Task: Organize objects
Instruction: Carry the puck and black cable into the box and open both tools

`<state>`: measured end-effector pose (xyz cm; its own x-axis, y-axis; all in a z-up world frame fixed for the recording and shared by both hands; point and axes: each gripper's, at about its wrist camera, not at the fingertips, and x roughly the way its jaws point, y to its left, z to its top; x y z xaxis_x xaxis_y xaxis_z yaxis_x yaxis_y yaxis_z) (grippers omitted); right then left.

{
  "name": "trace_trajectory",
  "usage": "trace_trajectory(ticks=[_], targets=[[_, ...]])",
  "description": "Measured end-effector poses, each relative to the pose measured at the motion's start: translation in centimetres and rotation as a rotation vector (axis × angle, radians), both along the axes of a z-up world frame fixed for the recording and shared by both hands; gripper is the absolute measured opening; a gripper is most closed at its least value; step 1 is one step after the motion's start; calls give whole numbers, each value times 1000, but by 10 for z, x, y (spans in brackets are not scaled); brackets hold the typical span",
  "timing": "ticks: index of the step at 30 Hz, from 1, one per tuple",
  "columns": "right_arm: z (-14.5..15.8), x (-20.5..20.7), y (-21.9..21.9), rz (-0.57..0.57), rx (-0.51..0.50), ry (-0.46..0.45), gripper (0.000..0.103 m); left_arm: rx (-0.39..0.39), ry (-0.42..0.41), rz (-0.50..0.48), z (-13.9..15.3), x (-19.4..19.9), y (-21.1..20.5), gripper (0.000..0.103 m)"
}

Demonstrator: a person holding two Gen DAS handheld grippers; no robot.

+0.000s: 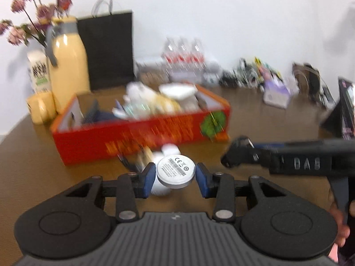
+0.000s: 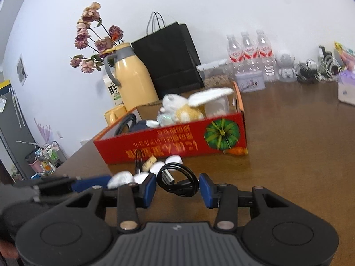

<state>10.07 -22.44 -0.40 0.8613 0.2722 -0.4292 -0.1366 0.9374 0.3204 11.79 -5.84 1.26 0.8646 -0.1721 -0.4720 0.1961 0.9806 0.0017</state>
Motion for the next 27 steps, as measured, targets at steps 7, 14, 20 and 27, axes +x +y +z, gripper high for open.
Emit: trace_trajectory(ticks=[7,14,20,27], targets=[[29,34,12,15,-39,-70,42,-21,-105,87,34,32,24,40],[49,93,31,14,-116,-101,41,-40,-141,152,43,84,41,40],[38,136,33,-24,-168,-76,42,-66,-111,157,27,129,42,40],[14,149,17,-61,-151,4,42,-57,-59,115,7,138,39,41]])
